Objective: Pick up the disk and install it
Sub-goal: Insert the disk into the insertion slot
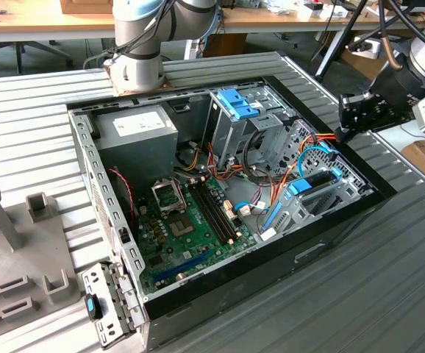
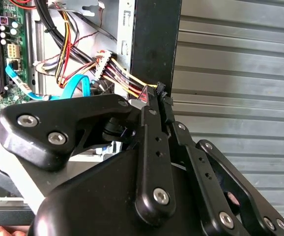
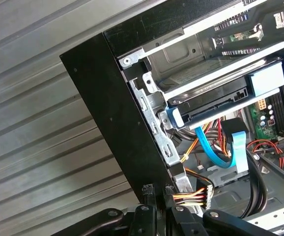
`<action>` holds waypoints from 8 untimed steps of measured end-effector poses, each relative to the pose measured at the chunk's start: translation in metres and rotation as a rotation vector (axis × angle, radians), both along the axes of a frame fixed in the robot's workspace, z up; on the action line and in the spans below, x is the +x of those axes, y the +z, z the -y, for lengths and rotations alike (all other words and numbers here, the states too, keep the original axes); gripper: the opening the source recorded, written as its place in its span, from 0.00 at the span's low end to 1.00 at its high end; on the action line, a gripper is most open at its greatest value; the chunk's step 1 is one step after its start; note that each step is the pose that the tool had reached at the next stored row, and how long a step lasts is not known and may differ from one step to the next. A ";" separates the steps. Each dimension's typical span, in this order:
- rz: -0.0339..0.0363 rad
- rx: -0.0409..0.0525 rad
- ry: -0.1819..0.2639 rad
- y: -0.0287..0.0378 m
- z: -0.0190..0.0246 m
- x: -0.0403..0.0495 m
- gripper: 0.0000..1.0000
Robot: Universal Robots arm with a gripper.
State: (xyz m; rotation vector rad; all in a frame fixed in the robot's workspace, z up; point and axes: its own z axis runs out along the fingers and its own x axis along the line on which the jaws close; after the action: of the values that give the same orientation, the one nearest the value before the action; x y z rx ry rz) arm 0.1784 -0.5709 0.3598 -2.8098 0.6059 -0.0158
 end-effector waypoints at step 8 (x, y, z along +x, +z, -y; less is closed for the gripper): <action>0.0000 0.0002 0.000 -0.0001 -0.0001 0.0000 0.17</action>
State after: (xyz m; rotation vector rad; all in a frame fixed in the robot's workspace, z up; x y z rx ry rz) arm 0.1784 -0.5708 0.3596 -2.8095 0.6059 -0.0157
